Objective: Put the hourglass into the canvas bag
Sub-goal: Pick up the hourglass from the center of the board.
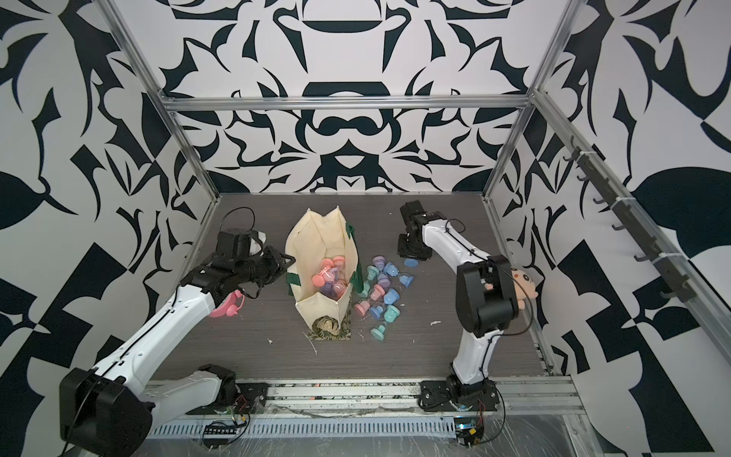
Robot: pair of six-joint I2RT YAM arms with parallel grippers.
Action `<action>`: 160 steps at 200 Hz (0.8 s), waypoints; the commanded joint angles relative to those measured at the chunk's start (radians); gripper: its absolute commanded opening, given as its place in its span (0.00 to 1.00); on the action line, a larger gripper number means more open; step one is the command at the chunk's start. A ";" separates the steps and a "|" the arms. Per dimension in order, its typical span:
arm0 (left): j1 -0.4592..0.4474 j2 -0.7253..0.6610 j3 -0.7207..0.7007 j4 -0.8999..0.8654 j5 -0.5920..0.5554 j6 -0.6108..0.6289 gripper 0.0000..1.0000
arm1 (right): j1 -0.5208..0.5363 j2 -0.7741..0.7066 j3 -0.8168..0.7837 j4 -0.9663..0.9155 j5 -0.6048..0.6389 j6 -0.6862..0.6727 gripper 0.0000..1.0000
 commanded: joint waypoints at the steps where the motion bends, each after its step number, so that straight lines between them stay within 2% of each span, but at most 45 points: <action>1: 0.007 -0.019 0.010 -0.018 0.003 0.002 0.24 | 0.037 -0.157 -0.016 -0.026 -0.026 0.088 0.00; 18: 0.008 -0.016 0.017 -0.013 0.008 0.002 0.24 | 0.103 -0.228 0.010 -0.060 0.002 0.120 0.00; 49: 0.009 -0.006 0.022 0.000 0.015 0.004 0.24 | 0.287 -0.276 0.168 -0.153 0.108 0.173 0.00; 99: 0.009 0.009 0.031 0.027 0.030 0.002 0.18 | 0.571 -0.168 0.440 -0.216 0.255 0.232 0.00; 160: 0.008 0.024 0.033 0.042 0.046 0.013 0.12 | 0.652 0.041 0.598 -0.234 0.250 0.284 0.00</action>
